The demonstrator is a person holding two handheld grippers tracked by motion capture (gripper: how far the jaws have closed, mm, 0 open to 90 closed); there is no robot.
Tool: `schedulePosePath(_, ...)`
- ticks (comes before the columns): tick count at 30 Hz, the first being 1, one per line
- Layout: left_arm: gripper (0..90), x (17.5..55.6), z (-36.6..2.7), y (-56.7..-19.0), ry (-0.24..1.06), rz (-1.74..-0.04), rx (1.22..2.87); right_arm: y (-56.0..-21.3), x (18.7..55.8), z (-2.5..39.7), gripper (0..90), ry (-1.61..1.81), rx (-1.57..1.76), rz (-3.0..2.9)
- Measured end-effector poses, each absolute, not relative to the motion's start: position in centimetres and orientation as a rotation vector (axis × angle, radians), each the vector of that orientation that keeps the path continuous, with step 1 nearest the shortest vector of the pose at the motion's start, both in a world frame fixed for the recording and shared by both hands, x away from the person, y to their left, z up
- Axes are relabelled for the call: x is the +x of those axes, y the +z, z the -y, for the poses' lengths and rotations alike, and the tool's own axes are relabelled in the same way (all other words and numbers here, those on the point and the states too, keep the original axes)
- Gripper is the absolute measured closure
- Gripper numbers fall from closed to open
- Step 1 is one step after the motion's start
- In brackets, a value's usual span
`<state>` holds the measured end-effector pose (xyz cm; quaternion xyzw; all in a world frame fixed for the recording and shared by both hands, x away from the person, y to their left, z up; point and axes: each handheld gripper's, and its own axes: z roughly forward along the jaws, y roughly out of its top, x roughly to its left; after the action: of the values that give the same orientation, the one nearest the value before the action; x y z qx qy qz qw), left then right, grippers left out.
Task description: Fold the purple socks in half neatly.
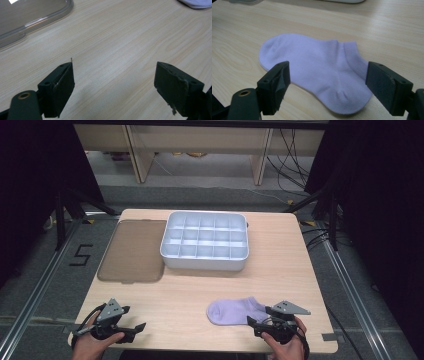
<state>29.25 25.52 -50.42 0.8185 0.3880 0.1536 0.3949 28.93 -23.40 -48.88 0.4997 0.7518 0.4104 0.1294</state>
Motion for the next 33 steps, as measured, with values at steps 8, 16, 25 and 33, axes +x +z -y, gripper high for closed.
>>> schedulePosePath(8,15.6,29.2,-25.7,-50.2,0.382,-0.998,2.081,-48.9,28.9,23.2,23.5,1.19,1.425,-2.188)
schedulePosePath(16,15.8,29.2,-25.7,-50.2,0.368,-0.997,2.059,-48.8,29.1,23.1,29.7,1.189,1.376,-2.225)
schedulePosePath(25,16.1,29.3,-25.7,-50.3,0.365,-1.0,2.075,-48.3,28.9,21.9,49.8,1.221,1.312,-2.255)
schedulePosePath(33,16.1,29.3,-25.4,-50.2,0.349,-0.982,2.083,-47.8,29.4,20.9,74.2,1.17,1.151,-2.289)
